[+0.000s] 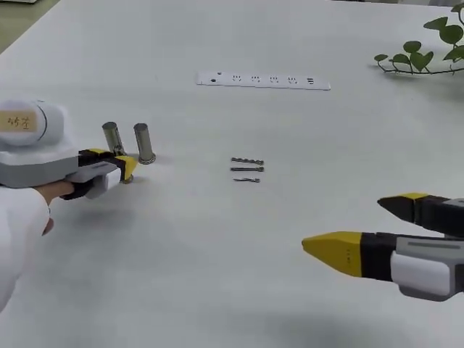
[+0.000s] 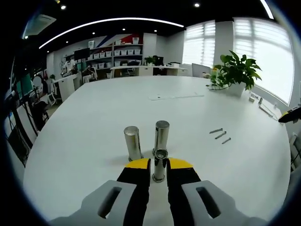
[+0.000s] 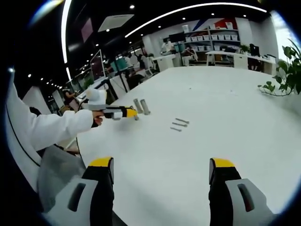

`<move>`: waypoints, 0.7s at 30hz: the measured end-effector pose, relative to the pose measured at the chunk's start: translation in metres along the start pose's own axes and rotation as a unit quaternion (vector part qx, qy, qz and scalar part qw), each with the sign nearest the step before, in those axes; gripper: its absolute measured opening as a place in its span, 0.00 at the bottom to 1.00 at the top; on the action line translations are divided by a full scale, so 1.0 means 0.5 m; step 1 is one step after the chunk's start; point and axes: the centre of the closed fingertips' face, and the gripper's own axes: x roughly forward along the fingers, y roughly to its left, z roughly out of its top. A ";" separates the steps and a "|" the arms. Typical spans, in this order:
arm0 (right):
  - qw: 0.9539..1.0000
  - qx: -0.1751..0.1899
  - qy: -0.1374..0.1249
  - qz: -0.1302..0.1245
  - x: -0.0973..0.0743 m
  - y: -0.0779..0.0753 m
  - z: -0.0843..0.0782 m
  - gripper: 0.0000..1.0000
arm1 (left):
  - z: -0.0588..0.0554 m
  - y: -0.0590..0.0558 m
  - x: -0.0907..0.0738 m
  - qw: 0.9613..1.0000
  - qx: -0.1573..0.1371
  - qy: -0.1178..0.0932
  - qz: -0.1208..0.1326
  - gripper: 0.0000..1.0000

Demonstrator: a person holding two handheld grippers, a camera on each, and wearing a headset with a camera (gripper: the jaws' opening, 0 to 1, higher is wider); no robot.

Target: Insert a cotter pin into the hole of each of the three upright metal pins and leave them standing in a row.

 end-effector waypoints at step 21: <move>1.000 -0.007 -0.006 -0.001 -0.007 0.003 0.002 0.81 | 0.015 -0.025 -0.035 1.000 0.005 -0.002 -0.013 0.05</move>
